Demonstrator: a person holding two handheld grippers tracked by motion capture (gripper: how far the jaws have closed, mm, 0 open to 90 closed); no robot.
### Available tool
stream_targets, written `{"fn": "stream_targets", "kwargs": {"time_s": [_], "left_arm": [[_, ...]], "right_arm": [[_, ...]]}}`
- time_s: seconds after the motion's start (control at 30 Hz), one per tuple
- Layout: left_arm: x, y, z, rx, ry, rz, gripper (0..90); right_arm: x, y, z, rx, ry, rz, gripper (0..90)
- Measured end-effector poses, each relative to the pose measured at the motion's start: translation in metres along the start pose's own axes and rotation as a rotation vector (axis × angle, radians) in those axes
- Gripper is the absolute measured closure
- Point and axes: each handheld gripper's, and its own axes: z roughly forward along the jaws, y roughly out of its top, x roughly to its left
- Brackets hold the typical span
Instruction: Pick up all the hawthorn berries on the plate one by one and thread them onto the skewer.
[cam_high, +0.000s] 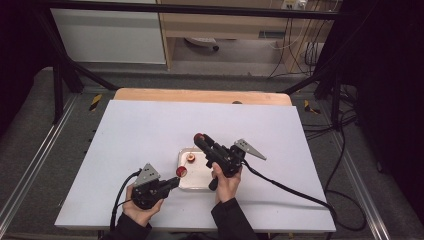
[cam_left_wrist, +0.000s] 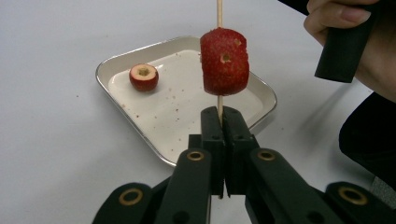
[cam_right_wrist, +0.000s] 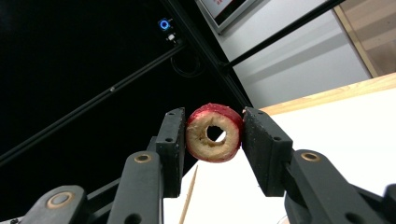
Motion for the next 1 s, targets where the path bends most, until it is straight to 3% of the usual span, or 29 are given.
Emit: {"fn": "stream_targets", "kwargs": {"time_s": [1.0], "left_arm": [[-0.002, 0.000, 0.002, -0.014, -0.010, -0.057, 88.5]], "right_arm": [[0.000, -0.020, 0.002, -0.001, 0.029, 0.049, 60.6]]}}
